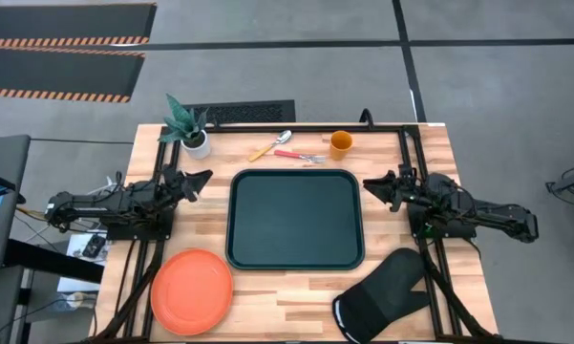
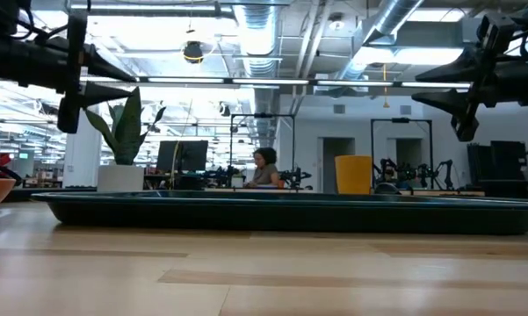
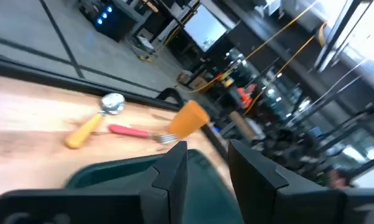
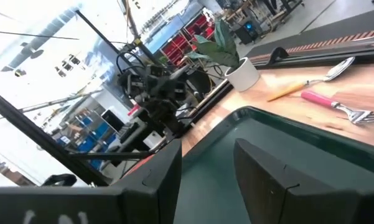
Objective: Pick and place plate/cup/fork/spoon on tray
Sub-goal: Put the orange plate on the bottom left of the black tray
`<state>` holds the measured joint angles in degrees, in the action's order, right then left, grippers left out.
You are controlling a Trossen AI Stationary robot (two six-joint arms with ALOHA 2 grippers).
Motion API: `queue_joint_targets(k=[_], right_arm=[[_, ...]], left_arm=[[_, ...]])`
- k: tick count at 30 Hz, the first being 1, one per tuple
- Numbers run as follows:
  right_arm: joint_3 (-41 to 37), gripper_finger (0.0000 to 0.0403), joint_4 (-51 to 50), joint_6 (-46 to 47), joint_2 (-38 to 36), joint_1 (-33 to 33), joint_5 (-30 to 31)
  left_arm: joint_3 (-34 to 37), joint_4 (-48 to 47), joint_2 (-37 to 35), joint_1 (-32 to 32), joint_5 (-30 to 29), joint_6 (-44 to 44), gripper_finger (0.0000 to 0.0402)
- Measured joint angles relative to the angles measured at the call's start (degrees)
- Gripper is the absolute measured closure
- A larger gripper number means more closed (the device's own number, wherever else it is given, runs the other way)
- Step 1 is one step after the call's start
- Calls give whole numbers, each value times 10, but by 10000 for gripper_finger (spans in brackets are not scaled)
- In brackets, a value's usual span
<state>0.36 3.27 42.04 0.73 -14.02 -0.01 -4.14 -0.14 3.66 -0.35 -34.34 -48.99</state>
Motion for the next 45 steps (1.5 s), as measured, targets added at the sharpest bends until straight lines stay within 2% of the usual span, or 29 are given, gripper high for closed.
queue_joint_targets(k=[4, 7, 11, 16, 19, 21, 24, 28, 30, 32, 39, 42, 45], right_arm=[[0, 233, 1, 9, 0, 0, 0], [0, 233, 2, 53, 0, 0, 0], [0, 233, 2, 75, 0, 0, 0], [0, 233, 17, 91, 0, 0, 0], [0, 233, 84, 91, 0, 0, 5], [1, 233, 133, 86, 0, 0, 33], [22, 229, 136, 50, 1, 0, 83], [69, 208, 141, 18, 18, 0, 106], [99, 194, 136, -1, 42, 0, 105], [132, 178, 130, -24, 72, 1, 104], [244, 153, 22, -114, 207, 1, 60], [276, 153, -16, -135, 261, 1, 29], [286, 153, -19, -138, 300, 1, -2]], left_arm=[[-1, 54, 0, 0, -1, -16, 299], [-1, 78, 0, 0, -15, -17, 295], [-2, 91, 0, 0, -15, -33, 270], [-2, 161, 17, 0, 57, -30, 217], [-2, 219, 35, 0, 89, -21, 187], [-2, 264, 50, 0, 97, -21, 171], [-11, 328, 77, 0, 123, -24, 153], [-68, 324, 127, 0, 166, -17, 145], [-111, 284, 157, 0, 196, -8, 146], [-166, 202, 189, 0, 226, 3, 147], [-372, -262, 319, 0, 335, 30, 147], [-414, -394, 378, -2, 383, 47, 147], [-420, -443, 421, -13, 439, 70, 147]])
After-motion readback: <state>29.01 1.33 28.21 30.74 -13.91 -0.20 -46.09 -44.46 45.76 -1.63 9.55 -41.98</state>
